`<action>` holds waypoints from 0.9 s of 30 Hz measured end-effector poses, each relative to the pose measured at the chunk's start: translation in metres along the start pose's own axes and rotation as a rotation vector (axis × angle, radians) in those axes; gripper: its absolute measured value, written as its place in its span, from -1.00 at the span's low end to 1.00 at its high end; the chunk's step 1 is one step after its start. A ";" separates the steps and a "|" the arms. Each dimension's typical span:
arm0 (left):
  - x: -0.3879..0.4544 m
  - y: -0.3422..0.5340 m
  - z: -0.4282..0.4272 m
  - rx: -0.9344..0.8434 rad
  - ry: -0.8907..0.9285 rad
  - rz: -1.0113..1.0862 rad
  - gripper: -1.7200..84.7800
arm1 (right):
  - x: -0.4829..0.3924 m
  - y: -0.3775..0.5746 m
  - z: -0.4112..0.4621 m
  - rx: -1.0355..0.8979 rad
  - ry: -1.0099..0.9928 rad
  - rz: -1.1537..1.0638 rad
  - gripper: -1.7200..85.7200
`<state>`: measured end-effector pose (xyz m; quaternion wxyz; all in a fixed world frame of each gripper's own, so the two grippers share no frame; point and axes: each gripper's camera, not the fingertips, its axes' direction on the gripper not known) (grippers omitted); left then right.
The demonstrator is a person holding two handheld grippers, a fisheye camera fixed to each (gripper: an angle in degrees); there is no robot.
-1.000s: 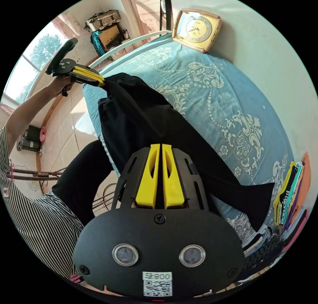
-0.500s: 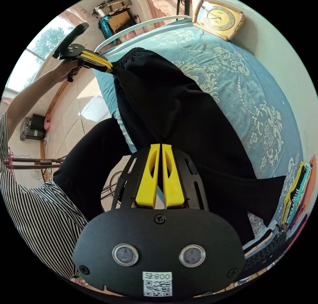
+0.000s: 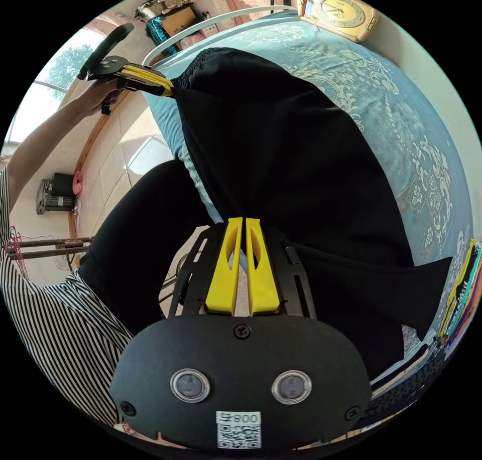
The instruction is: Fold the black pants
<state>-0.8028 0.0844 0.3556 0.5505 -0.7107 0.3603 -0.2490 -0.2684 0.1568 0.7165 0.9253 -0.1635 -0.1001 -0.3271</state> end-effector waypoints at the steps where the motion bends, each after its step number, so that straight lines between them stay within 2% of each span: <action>1: -0.001 0.003 0.001 -0.002 -0.002 0.000 -0.95 | 0.000 0.001 0.003 -0.002 0.001 0.001 -0.95; 7: -0.012 0.031 0.013 -0.007 -0.008 -0.017 -0.94 | 0.000 0.008 0.037 -0.026 0.028 0.002 -0.94; 13: -0.030 0.073 0.003 0.065 0.046 -0.065 -0.94 | 0.006 0.021 0.063 -0.005 0.004 0.032 -0.94; 16: -0.039 0.098 -0.008 0.123 0.031 -0.103 -0.94 | 0.013 0.029 0.073 0.012 -0.030 0.055 -0.94; 21: -0.063 0.140 -0.027 0.293 0.134 -0.192 -0.95 | 0.018 0.042 0.088 0.025 -0.048 0.050 -0.94; 24: -0.075 0.139 -0.025 0.371 0.215 -0.213 -0.95 | 0.019 0.049 0.094 0.033 -0.046 0.051 -0.94; 27: -0.085 0.118 -0.009 0.361 0.220 -0.248 -0.95 | 0.020 0.057 0.100 0.040 -0.050 0.050 -0.94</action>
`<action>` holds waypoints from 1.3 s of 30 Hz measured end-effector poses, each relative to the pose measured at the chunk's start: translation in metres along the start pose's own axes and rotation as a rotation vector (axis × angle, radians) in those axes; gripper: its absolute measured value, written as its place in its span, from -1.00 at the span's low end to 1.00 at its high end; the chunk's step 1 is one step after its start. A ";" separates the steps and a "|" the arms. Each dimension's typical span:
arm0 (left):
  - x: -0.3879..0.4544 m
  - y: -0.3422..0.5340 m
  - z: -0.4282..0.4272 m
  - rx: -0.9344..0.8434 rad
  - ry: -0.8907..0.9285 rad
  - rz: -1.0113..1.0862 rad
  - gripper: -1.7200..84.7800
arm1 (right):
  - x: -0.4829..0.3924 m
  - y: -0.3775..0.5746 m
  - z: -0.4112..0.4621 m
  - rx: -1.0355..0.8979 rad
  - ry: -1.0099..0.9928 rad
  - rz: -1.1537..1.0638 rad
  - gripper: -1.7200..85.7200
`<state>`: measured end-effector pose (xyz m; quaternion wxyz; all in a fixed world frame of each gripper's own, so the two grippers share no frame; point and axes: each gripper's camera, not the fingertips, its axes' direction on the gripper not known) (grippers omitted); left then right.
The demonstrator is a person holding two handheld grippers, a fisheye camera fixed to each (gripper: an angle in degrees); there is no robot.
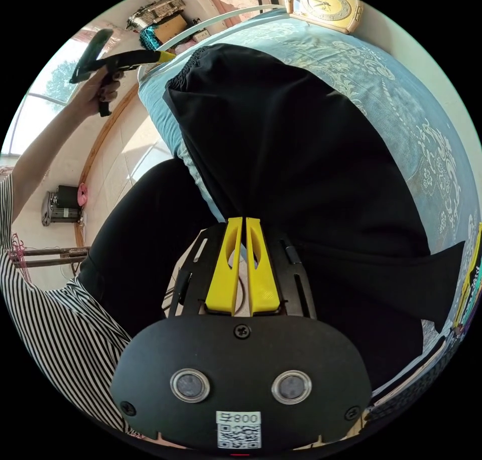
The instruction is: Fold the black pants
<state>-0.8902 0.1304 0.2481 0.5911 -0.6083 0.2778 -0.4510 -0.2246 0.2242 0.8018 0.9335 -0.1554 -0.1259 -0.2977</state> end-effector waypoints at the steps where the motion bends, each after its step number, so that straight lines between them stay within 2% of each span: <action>1: -0.002 -0.004 0.005 -0.003 -0.010 -0.012 -0.95 | 0.000 0.002 0.002 0.001 -0.002 -0.001 -0.94; 7: -0.032 -0.029 0.048 -0.078 -0.104 -0.095 -0.95 | 0.005 0.020 0.018 0.009 -0.014 0.006 -0.94; 13: -0.029 -0.028 0.067 -0.190 -0.253 0.035 -0.96 | 0.022 0.033 0.026 0.038 -0.077 0.038 -0.93; 20: -0.042 0.031 0.016 0.040 -0.190 -0.003 -0.96 | 0.049 0.060 0.019 0.153 -0.238 0.173 -0.93; 24: -0.062 0.070 0.023 -0.031 -0.192 -0.063 -0.96 | 0.057 0.070 0.023 0.163 -0.362 0.188 -0.95; 26: -0.076 0.084 0.030 -0.083 -0.262 -0.098 -0.96 | 0.057 0.074 0.022 0.165 -0.353 0.186 -0.95; 29: -0.102 0.103 0.030 -0.078 -0.185 -0.181 -0.96 | 0.061 0.081 0.014 0.186 -0.344 0.188 -0.96; 34: -0.117 0.113 0.022 -0.065 -0.215 -0.185 -0.95 | 0.077 0.087 -0.006 0.229 -0.276 0.209 -0.96; 39: -0.137 0.121 0.006 0.065 -0.266 -0.247 -0.93 | 0.082 0.078 -0.018 0.206 -0.170 0.170 -0.95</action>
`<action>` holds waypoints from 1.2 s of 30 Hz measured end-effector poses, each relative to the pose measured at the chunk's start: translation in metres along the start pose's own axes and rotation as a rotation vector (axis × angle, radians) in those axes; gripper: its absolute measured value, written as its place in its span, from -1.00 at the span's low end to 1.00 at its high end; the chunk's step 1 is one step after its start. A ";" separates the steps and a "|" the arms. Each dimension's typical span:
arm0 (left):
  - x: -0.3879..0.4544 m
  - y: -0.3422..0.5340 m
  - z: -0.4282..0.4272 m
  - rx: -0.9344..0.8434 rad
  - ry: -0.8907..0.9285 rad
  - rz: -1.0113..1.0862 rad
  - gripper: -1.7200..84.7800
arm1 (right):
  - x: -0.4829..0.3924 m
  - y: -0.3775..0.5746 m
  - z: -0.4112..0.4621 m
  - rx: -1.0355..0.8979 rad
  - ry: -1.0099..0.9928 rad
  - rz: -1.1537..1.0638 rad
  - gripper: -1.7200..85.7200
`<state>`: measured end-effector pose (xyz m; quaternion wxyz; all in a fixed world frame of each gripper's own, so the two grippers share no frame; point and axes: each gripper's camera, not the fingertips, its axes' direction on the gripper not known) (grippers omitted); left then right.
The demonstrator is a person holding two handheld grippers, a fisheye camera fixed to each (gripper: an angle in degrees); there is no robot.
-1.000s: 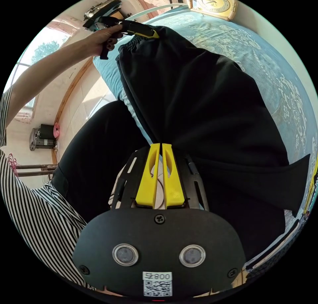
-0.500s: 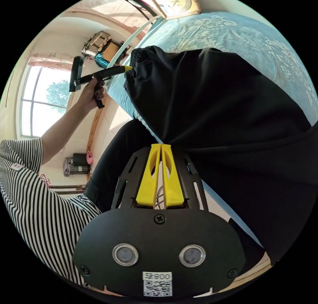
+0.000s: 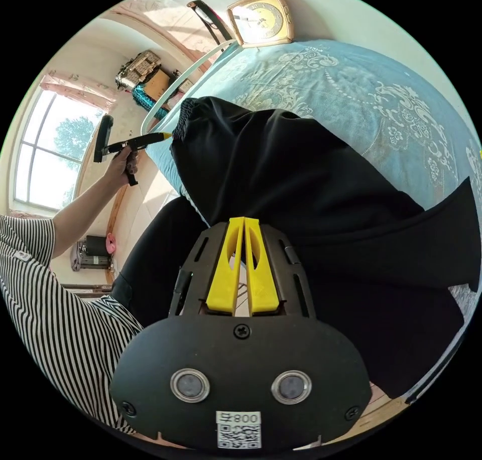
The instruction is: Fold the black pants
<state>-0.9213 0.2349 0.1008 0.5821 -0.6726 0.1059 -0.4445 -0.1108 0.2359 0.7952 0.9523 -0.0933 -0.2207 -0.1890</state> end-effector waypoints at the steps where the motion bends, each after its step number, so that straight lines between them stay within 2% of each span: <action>1: -0.005 0.000 0.000 0.008 -0.002 -0.023 -0.92 | -0.002 -0.002 0.000 -0.009 0.008 -0.018 -0.95; 6: -0.061 0.004 0.015 0.063 0.150 -0.221 -0.81 | -0.038 -0.006 0.007 -0.091 0.171 -0.245 -0.93; 12: -0.083 -0.003 0.054 -0.041 0.195 -0.233 -0.80 | -0.055 -0.002 0.012 -0.165 0.186 -0.383 -0.78; 16: -0.086 -0.005 0.067 -0.066 0.191 -0.216 -0.86 | -0.055 -0.002 0.013 -0.201 0.193 -0.395 -0.79; 18: -0.087 -0.005 0.072 -0.061 0.194 -0.203 -0.91 | -0.054 -0.005 0.018 -0.235 0.264 -0.390 -0.88; 22: -0.086 -0.003 0.076 -0.037 0.220 -0.185 -0.94 | -0.057 -0.005 0.013 -0.264 0.310 -0.431 -0.93; 29: -0.077 0.013 0.086 0.044 0.279 -0.175 -0.96 | -0.048 0.001 -0.040 -0.189 0.203 -0.394 -0.95; 33: -0.076 0.027 0.127 -0.024 0.268 -0.254 -0.96 | -0.032 0.007 -0.028 -0.259 0.207 -0.369 -0.94; 36: -0.069 0.032 0.141 0.015 0.251 -0.298 -0.96 | -0.020 0.008 -0.034 -0.258 0.184 -0.331 -0.94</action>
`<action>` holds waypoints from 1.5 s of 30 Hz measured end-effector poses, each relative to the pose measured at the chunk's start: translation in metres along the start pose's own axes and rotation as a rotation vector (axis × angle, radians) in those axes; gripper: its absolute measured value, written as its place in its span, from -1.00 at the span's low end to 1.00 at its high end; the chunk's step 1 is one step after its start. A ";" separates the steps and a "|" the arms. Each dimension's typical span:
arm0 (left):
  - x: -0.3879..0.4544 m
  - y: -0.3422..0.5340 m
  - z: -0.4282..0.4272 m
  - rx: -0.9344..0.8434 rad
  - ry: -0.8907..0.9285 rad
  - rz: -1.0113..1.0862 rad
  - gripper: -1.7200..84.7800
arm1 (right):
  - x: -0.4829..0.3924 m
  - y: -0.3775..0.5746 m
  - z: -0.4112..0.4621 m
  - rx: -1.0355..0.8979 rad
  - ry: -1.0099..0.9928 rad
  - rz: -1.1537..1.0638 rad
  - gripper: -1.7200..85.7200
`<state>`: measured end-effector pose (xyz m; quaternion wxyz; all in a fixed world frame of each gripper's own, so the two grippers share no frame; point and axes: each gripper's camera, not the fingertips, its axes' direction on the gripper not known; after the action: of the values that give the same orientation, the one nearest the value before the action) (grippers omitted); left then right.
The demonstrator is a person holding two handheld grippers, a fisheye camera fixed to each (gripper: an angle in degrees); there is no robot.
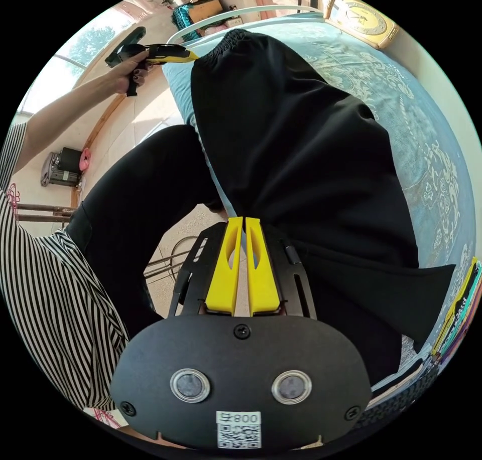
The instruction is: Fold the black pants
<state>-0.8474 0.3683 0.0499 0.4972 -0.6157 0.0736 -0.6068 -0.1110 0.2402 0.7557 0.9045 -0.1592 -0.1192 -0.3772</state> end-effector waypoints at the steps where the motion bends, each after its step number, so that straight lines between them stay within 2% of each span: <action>1: 0.003 0.001 0.002 0.013 -0.013 0.006 -0.96 | 0.002 0.002 -0.002 0.005 -0.006 0.006 -0.94; 5: 0.042 0.013 0.019 0.091 -0.019 0.131 -0.96 | 0.022 0.019 -0.019 0.054 -0.091 0.087 -0.93; 8: 0.086 0.026 0.064 -0.011 0.018 0.279 -0.96 | 0.041 0.037 -0.031 0.121 -0.194 0.191 -0.94; 11: 0.114 0.041 0.129 -0.192 -0.047 0.341 -0.96 | 0.058 0.061 -0.046 0.179 -0.283 0.287 -0.95; 13: 0.123 0.049 0.162 -0.261 -0.113 0.361 -0.96 | 0.068 0.078 -0.058 0.211 -0.271 0.336 -0.95; 20: 0.162 0.067 0.218 -0.225 -0.089 0.378 -0.96 | 0.125 0.125 -0.094 0.249 -0.066 0.535 -0.96; 23: 0.196 0.079 0.244 -0.212 -0.018 0.444 -0.95 | 0.140 0.132 -0.078 0.140 -0.049 0.571 -0.96; 28: 0.275 0.106 0.313 -0.258 0.156 0.619 -0.92 | 0.152 0.161 -0.099 0.199 -0.109 0.617 -0.95; 32: 0.356 0.129 0.400 -0.378 0.284 0.770 -0.89 | 0.178 0.189 -0.138 0.290 -0.055 0.678 -0.92; 39: 0.459 0.160 0.535 -0.488 0.171 0.937 -0.85 | 0.252 0.205 -0.182 0.286 0.037 0.815 -0.78; 45: 0.497 0.186 0.619 -0.532 0.040 0.962 -0.84 | 0.288 0.201 -0.186 0.194 0.057 0.867 -0.75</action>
<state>-0.1182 0.2553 0.3974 0.5444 -0.6054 0.5069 -0.2831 0.2495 0.1175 0.6411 0.9928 -0.0985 -0.0515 0.0455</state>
